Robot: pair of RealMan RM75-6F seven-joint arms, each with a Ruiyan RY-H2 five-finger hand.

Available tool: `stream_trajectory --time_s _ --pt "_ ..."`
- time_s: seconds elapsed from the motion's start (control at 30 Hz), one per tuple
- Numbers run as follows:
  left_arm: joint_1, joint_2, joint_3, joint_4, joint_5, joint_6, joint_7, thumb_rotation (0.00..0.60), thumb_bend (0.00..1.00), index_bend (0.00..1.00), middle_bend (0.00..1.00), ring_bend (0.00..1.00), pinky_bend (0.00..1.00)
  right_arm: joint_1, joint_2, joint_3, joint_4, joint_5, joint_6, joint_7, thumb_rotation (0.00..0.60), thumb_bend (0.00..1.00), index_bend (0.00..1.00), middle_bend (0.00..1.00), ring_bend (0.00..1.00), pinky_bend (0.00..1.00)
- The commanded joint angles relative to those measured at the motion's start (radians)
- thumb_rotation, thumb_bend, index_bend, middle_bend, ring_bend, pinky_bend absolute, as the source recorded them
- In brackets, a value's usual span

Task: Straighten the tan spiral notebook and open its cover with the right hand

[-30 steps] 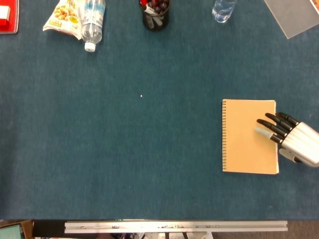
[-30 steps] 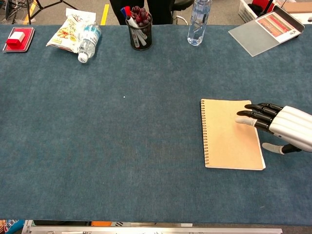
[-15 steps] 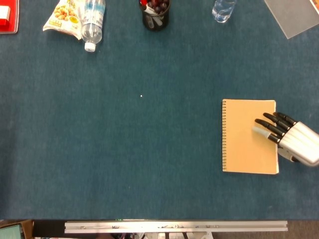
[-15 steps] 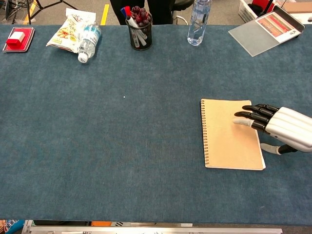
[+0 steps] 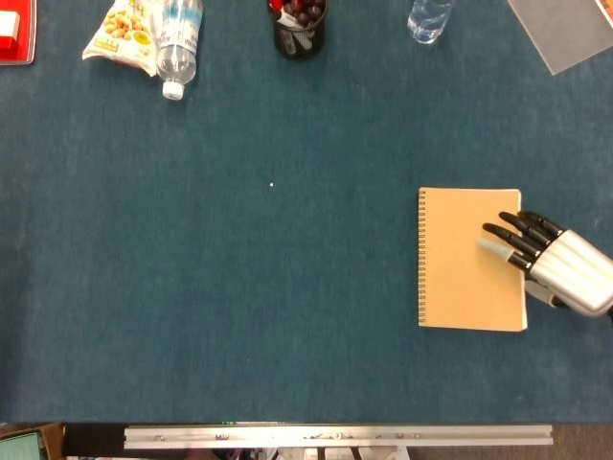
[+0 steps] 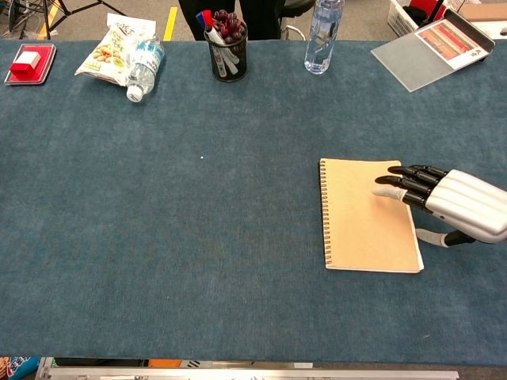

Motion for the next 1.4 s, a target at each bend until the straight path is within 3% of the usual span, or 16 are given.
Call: stream_trajectory --time_s 0.03,1.4 --pt "0.0 -0.001 0.0 0.001 -0.001 -0.001 -0.001 0.6 0.36 0.25 0.06 0.11 0.28 0.003 -0.003 0.004 -0.001 0.003 0.007 0.004 0.6 0.3 0.12 0.1 0.03 0.16" --pt "0.002 0.004 -0.001 -0.003 -0.003 -0.003 -0.007 0.6 0.36 0.25 0.06 0.11 0.28 0.03 -0.033 0.018 -0.019 0.022 0.011 0.01 0.6 0.33 0.12 0.1 0.03 0.16"
